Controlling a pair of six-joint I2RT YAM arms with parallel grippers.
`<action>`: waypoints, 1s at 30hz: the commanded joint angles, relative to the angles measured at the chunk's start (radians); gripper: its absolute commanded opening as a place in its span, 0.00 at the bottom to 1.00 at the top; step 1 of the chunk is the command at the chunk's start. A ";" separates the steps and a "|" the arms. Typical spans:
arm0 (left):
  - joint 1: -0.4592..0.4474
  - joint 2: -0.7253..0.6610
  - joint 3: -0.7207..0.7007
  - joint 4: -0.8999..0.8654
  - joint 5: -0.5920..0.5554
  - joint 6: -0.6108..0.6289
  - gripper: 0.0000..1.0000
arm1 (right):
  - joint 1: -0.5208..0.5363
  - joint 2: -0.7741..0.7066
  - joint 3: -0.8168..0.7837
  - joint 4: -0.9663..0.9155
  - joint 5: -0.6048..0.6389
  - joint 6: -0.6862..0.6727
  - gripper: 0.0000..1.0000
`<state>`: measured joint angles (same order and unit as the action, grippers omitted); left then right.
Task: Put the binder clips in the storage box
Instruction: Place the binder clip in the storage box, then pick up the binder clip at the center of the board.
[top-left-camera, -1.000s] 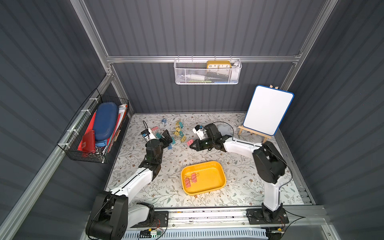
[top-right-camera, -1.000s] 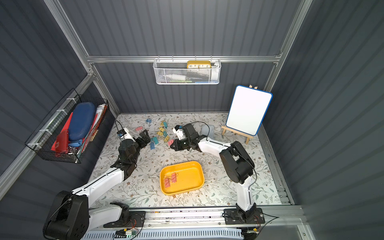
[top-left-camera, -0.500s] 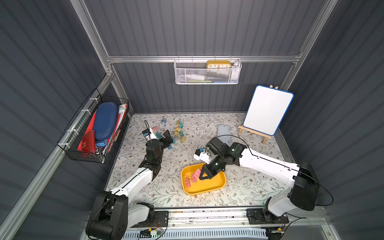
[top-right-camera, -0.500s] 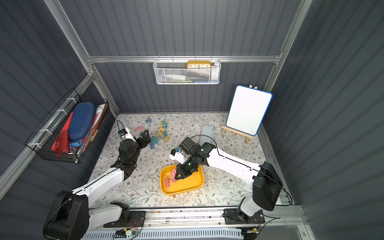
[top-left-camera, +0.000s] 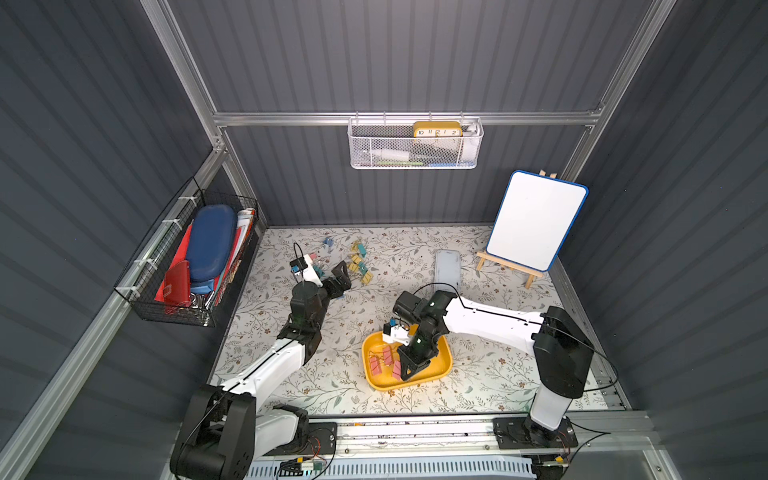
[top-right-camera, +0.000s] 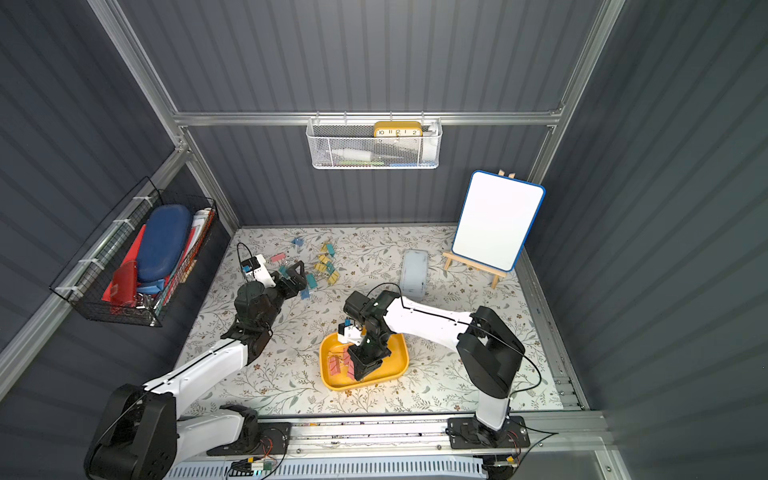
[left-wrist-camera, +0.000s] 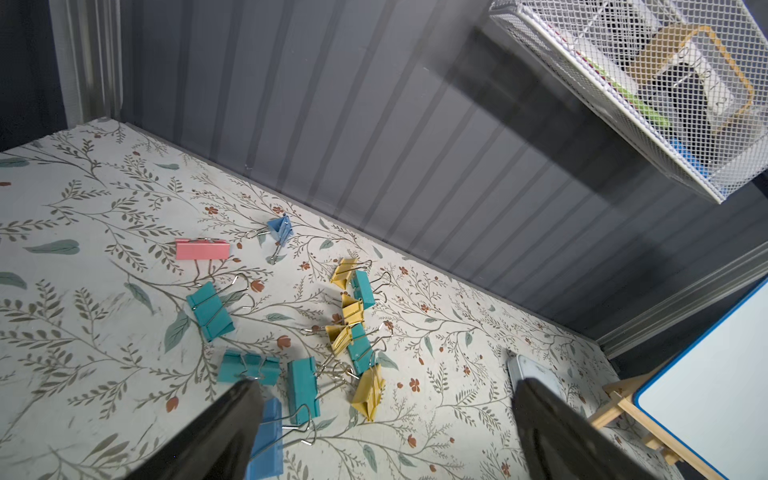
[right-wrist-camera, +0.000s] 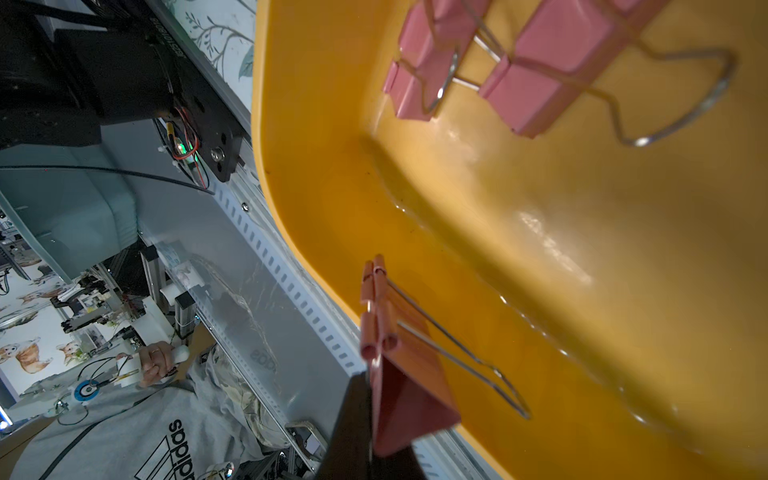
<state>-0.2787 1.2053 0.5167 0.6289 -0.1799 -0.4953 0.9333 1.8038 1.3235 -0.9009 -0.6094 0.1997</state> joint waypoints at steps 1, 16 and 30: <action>0.003 0.011 0.013 0.019 0.022 0.031 0.99 | 0.008 0.028 0.031 0.029 -0.004 -0.012 0.07; 0.003 0.031 0.013 0.033 0.018 0.041 0.99 | 0.004 -0.097 -0.053 0.248 0.072 0.019 0.31; -0.010 0.545 0.581 -0.351 0.275 0.121 0.48 | -0.397 -0.617 -0.675 0.982 0.282 0.158 0.63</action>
<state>-0.2901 1.6600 1.0023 0.4332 0.0036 -0.4225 0.5926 1.1648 0.6754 -0.0704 -0.2619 0.3424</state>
